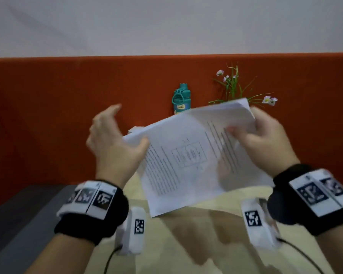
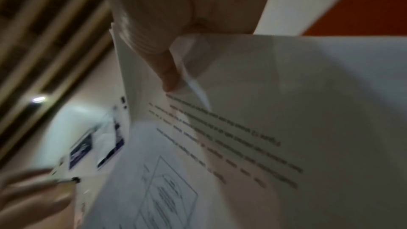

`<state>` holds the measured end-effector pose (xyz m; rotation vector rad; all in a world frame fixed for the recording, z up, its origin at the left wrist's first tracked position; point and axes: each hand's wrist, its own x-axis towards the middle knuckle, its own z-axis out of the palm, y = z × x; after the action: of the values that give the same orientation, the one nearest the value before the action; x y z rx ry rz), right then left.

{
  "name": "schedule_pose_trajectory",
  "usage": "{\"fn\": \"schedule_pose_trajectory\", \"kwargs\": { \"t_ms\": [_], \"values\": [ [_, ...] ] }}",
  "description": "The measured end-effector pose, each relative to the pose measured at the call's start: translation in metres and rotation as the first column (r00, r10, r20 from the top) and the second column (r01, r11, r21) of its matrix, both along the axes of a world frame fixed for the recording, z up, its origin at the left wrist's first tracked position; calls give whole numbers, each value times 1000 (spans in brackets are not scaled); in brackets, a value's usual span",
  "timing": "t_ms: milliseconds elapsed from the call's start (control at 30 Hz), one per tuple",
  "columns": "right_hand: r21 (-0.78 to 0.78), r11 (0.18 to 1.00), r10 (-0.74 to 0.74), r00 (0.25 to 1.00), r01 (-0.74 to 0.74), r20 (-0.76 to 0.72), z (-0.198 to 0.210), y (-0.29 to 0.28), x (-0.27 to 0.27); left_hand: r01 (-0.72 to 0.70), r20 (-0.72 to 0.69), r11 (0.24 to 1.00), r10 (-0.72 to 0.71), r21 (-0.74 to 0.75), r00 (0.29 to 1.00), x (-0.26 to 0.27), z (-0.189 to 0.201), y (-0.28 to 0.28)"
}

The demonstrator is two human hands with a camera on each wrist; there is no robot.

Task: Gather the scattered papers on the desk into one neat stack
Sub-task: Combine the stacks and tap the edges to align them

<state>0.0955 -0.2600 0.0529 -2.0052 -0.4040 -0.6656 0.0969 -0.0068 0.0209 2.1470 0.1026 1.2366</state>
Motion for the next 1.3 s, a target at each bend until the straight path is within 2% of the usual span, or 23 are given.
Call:
{"fn": "schedule_pose_trajectory", "kwargs": {
  "t_ms": [67,133,200,267,300,367,400,433,467,500,533,567,733,767,900,1033,1167,1233,1300],
  "values": [
    [-230,970,-48,991,76,123,30,9,-5,55,-18,975,-52,218,998,-1,29,-16],
    [-372,919,-52,974,134,222,54,22,-12,209,-159,954,-177,212,971,7,45,-26],
    [-443,881,-43,961,166,273,70,32,-17,433,-295,901,-417,-14,860,13,51,-29],
    [-482,845,-85,947,233,310,74,35,-17,532,-259,816,-577,-226,775,14,46,-28],
    [-470,831,-143,930,299,339,71,33,-15,537,-217,801,-592,-263,776,11,42,-26],
    [-305,833,-351,868,461,352,57,20,-9,526,-129,787,-587,-322,799,8,32,-21],
    [-172,863,-421,864,475,275,47,14,-7,517,-89,769,-585,-377,806,7,27,-18],
    [-27,916,-393,907,401,150,36,10,-4,510,-53,742,-587,-435,808,6,22,-17],
    [140,958,-253,967,248,19,25,7,0,502,-27,720,-584,-479,811,5,17,-16],
    [296,951,-70,994,92,-86,14,7,5,491,-12,709,-575,-507,818,5,12,-17],
    [389,921,86,984,-19,-154,5,8,8,482,-7,705,-568,-521,823,5,7,-19],
    [413,909,149,973,-63,-178,-2,12,11,479,0,694,-568,-537,823,6,2,-21],
    [471,882,64,994,-15,-89,-14,26,16,486,32,607,-605,-629,796,7,-4,-28],
    [473,881,59,995,-14,-80,-17,26,17,481,34,603,-601,-636,798,7,-5,-28],
    [441,898,53,994,-5,-96,-33,29,15,435,-10,701,-534,-565,846,10,-13,-33],
    [424,905,23,998,2,-54,-26,34,17,430,14,729,-501,-532,865,11,-5,-41],
    [460,887,-19,999,37,-44,-30,34,14,366,27,800,-403,-474,915,11,-7,-41],
    [467,883,-24,999,43,-46,-32,32,9,396,58,791,-420,-466,906,10,-8,-39],
    [445,895,-26,999,15,18,-27,29,6,440,93,801,-443,-407,892,9,-1,-36]
  ]
}}
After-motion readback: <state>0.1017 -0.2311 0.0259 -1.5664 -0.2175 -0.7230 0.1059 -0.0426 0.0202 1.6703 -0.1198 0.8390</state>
